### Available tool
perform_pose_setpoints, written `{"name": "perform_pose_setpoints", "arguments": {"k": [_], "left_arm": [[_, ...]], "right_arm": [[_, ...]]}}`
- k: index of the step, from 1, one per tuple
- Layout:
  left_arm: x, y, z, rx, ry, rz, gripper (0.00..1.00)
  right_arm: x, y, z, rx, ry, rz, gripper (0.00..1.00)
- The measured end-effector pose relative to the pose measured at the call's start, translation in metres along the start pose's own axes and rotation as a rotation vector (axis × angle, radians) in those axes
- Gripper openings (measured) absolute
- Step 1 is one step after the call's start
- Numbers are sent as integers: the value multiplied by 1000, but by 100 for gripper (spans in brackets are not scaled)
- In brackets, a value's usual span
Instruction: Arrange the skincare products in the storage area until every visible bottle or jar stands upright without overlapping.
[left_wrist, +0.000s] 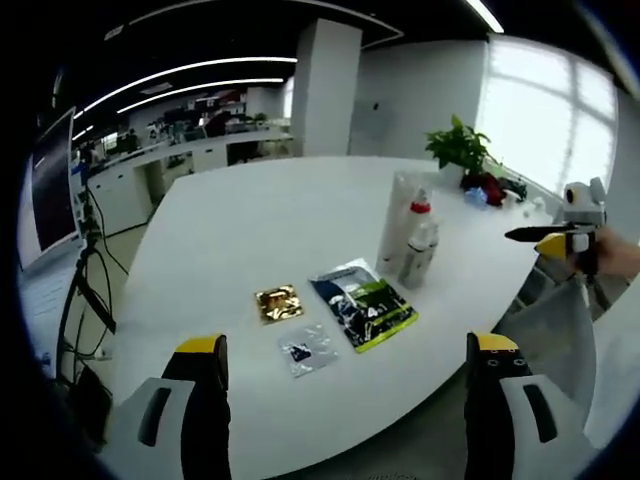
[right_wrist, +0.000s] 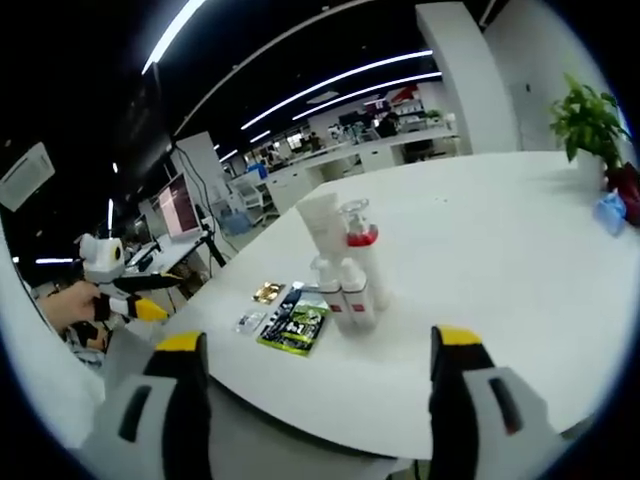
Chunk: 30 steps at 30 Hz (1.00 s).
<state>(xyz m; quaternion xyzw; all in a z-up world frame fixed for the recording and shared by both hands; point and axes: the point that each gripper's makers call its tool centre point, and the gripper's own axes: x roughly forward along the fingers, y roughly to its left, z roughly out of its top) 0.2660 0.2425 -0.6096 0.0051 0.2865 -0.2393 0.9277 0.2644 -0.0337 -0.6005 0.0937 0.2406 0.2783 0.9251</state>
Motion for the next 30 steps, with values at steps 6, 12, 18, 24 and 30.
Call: {"name": "perform_pose_setpoints", "arguments": {"k": [6, 12, 18, 24, 30], "left_arm": [[3, -2, -1, 0, 6, -3, 97], [6, -2, -3, 4, 17, -2, 97], [4, -1, 0, 4, 5, 5, 97], [3, -1, -12, -17, 21, 6, 96], [2, -1, -18, -23, 33, 6, 96]], "right_arm": [[0, -3, 0, 6, 1, -2, 92], [0, -4, 0, 10, -2, 1, 92], [4, -3, -6, 11, 21, 11, 92], [5, -1, -8, 4, 33, 15, 92], [5, 0, -11, 10, 38, 15, 92]]}}
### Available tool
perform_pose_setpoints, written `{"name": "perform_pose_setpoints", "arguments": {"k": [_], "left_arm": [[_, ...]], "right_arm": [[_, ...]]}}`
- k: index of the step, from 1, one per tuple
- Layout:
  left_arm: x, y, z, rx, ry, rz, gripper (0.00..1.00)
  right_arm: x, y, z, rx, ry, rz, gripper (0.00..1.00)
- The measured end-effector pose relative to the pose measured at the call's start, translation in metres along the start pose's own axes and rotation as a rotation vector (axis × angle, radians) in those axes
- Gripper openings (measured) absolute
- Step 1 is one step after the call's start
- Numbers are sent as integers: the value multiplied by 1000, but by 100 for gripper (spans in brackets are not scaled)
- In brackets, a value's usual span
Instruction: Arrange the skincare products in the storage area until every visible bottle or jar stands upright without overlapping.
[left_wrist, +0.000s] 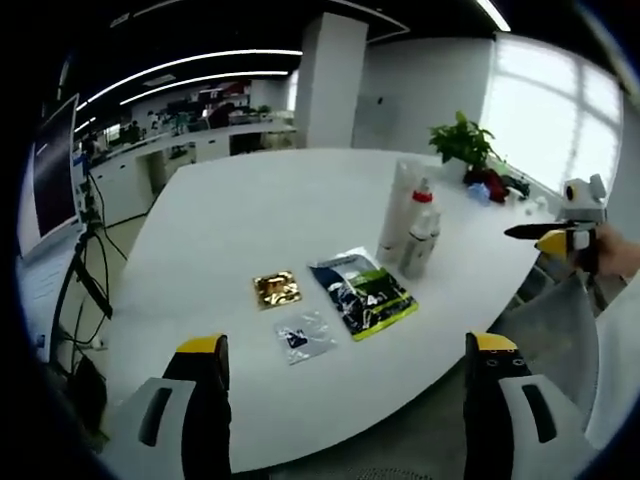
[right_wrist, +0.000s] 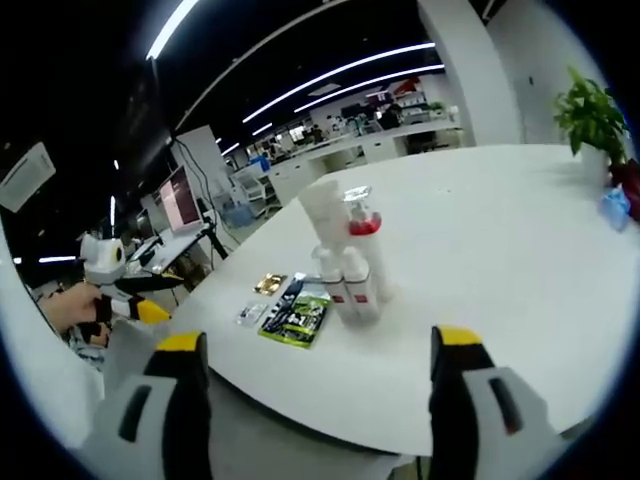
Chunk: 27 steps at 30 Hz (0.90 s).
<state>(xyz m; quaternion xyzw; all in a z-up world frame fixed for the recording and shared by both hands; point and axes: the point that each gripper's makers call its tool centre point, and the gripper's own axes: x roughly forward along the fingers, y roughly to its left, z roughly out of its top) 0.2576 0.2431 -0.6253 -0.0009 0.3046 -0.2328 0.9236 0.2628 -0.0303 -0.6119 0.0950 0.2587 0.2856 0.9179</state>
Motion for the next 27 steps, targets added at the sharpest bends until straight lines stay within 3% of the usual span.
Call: {"name": "perform_pose_setpoints", "arguments": {"k": [27], "left_arm": [[1, -1, 2, 10, 5, -12, 96]], "right_arm": [[-4, 1, -2, 5, -2, -6, 92]]}}
